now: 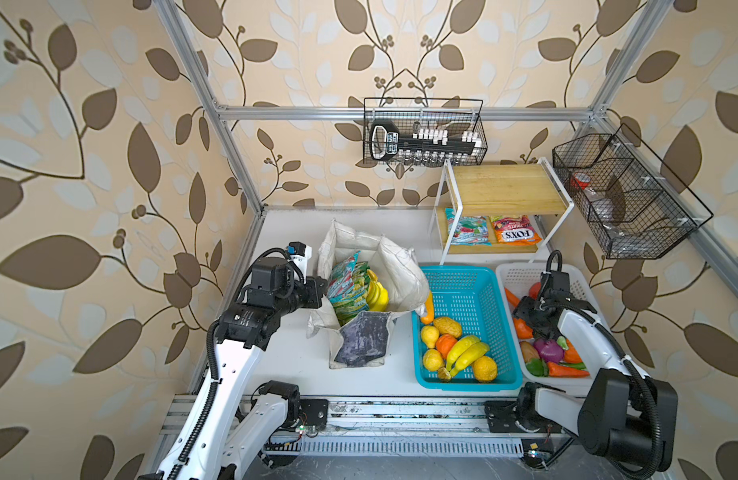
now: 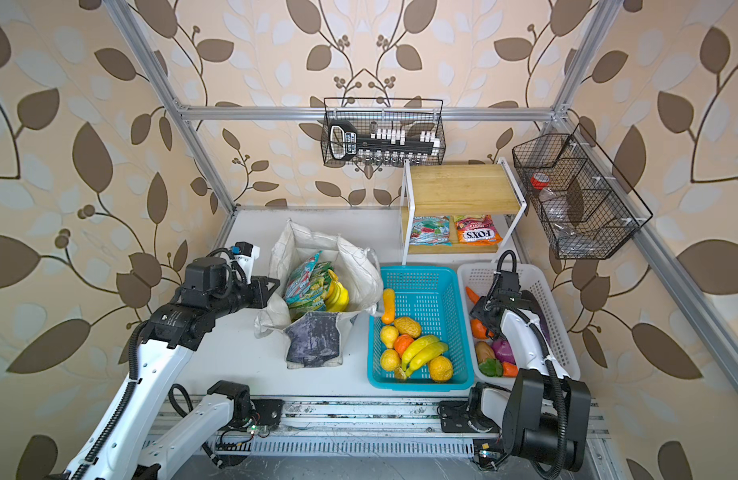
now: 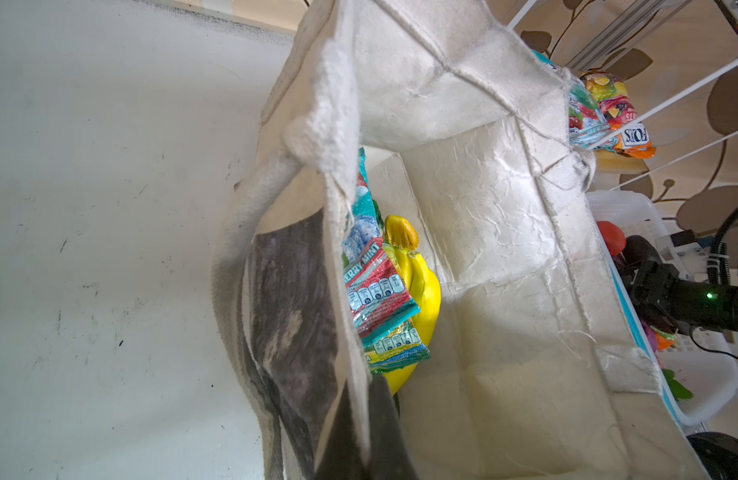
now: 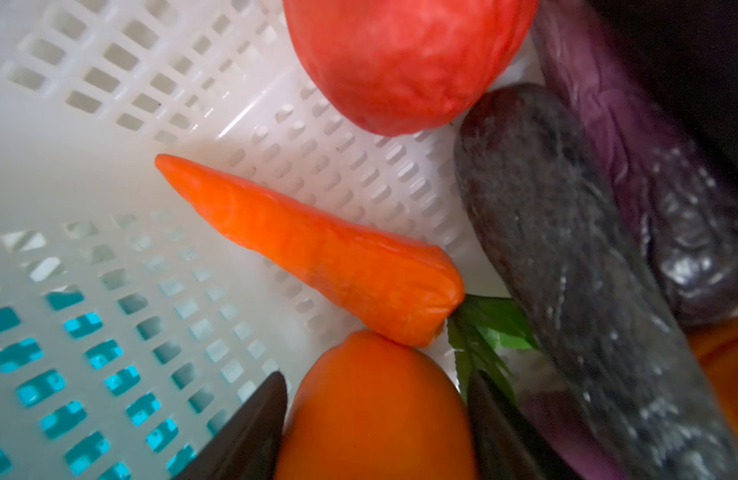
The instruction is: Place the food into the grocery bag and tie it
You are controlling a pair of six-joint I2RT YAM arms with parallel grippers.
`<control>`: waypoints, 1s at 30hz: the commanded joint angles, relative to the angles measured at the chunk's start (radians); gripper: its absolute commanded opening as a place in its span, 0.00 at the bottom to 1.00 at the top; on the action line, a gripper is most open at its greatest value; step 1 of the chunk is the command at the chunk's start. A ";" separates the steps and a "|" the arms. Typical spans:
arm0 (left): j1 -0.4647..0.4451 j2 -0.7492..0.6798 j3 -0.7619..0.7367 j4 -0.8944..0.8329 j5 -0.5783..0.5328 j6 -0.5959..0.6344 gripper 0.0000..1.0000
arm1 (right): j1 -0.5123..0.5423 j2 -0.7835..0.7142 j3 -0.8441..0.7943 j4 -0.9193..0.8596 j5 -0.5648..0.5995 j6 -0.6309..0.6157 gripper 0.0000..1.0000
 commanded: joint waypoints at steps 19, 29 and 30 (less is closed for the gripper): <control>-0.010 0.019 0.013 -0.004 -0.016 0.024 0.00 | -0.078 -0.205 0.027 0.011 -0.129 -0.019 0.52; -0.009 0.023 0.016 -0.011 -0.039 0.027 0.00 | -0.101 -0.210 0.043 0.075 -0.192 -0.012 0.52; -0.009 0.022 0.016 -0.012 -0.042 0.028 0.00 | -0.101 -0.198 0.043 0.077 -0.199 -0.010 0.52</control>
